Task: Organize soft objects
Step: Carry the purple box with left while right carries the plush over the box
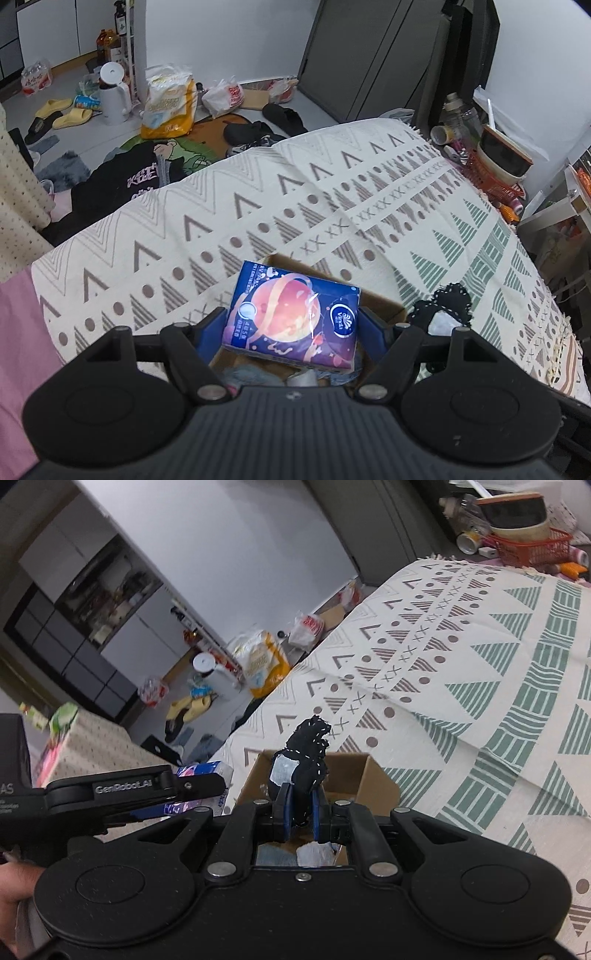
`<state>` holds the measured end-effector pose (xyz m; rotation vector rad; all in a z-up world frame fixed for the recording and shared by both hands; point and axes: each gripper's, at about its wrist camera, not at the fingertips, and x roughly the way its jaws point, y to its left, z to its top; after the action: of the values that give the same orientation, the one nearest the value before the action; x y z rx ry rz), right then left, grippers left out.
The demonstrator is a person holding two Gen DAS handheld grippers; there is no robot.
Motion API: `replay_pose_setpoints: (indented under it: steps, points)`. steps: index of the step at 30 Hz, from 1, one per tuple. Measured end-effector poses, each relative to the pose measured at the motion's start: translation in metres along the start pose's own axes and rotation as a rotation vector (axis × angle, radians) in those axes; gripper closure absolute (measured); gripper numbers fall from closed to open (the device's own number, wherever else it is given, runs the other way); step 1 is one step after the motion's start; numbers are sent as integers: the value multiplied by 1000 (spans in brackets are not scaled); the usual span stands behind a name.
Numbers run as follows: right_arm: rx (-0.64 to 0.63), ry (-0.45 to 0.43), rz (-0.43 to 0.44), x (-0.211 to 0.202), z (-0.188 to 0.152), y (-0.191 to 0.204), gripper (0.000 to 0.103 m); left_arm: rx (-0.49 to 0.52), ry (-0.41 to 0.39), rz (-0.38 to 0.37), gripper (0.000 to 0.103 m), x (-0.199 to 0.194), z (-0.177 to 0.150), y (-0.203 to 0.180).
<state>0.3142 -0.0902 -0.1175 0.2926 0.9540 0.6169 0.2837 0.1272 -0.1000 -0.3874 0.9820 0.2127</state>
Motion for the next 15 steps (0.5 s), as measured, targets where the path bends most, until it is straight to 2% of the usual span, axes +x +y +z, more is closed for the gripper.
replay_pose_setpoints:
  steps: [8,10,12,13,14,15]
  points:
    - [-54,107,-38,15,-21,9,90,-31,27,2,29,16,-13,21]
    - [-65,151,-57,20,-25,10,84,-39,35,0,29,21,-16,24]
    - [-52,167,-87,21,-26,8,71,-49,44,-3,29,26,-18,25]
    - [-53,156,-83,18,-24,6,59,-50,47,-5,29,28,-19,25]
    - [-54,137,-82,15,-21,5,53,-48,50,-7,29,29,-19,24]
    - [-53,118,-88,11,-18,2,53,-46,51,-9,29,30,-19,23]
